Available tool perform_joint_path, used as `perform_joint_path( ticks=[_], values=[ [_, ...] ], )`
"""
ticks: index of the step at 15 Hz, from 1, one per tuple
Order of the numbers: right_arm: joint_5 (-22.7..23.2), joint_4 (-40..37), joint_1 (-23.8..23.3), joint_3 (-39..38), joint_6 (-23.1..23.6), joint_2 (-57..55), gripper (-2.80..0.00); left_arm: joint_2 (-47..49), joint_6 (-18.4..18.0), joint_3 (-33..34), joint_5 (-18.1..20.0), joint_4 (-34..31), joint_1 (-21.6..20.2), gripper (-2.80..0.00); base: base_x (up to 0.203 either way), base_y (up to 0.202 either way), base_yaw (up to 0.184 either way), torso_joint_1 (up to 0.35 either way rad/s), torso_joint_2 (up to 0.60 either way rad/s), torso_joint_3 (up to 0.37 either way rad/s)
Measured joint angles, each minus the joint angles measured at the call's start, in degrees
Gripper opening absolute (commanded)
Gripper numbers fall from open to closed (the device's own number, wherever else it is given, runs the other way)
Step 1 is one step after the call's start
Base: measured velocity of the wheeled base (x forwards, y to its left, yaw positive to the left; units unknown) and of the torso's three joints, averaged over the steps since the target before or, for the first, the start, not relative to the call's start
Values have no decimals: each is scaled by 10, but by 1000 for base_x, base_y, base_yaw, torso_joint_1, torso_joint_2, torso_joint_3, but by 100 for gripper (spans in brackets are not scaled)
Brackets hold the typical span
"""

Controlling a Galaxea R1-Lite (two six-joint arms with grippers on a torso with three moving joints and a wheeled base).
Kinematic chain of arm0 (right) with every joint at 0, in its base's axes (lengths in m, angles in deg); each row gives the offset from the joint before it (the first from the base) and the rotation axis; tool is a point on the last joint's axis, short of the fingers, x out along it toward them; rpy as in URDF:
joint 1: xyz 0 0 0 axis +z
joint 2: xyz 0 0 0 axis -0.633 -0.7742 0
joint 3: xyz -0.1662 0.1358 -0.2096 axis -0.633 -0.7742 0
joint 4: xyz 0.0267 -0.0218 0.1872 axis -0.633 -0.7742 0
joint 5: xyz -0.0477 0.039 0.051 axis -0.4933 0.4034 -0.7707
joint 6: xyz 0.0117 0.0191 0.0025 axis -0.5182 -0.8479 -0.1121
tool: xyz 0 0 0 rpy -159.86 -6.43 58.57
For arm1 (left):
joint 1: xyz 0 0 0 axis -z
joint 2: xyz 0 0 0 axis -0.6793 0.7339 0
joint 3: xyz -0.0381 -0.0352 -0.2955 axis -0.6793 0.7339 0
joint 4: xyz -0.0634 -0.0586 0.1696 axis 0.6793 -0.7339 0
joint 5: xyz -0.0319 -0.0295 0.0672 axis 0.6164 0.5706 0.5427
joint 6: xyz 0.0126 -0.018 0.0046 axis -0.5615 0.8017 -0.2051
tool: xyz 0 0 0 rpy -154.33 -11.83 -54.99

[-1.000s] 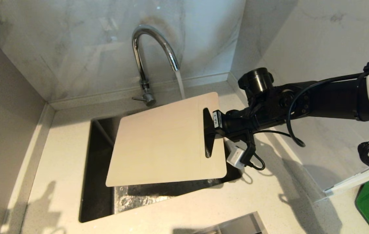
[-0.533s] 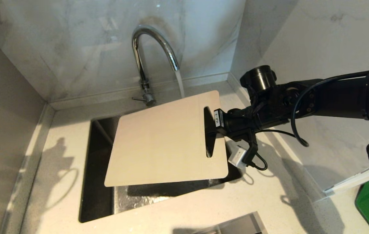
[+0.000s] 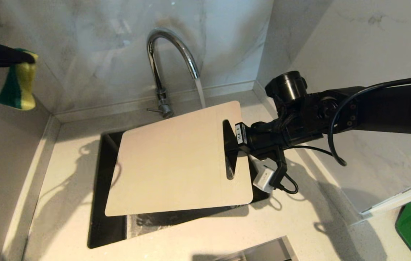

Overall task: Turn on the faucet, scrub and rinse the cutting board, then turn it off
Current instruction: Scrub the cutting board underwater

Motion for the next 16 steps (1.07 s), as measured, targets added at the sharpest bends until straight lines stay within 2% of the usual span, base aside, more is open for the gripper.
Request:
perform_joint_path(
  ticks=[3,5,8,12,16],
  values=[
    [1,0,8,-9,0,10,-280,24,129,-4,20,18,77,-280,0,0,0,0,0,0],
    [2,1,17,-22,-5,21,-280,47,176,-3,31,48,94,-280,0,0,0,0,0,0],
    [4,4,39,-38,-7,35,-280,95,202,-5,55,76,112,-280,0,0,0,0,0,0],
    [3,5,46,-45,-7,46,-280,160,228,-6,58,113,154,-280,0,0,0,0,0,0],
    [2,20,48,-49,-15,47,-280,227,226,-27,47,155,206,-280,0,0,0,0,0,0]
  ],
)
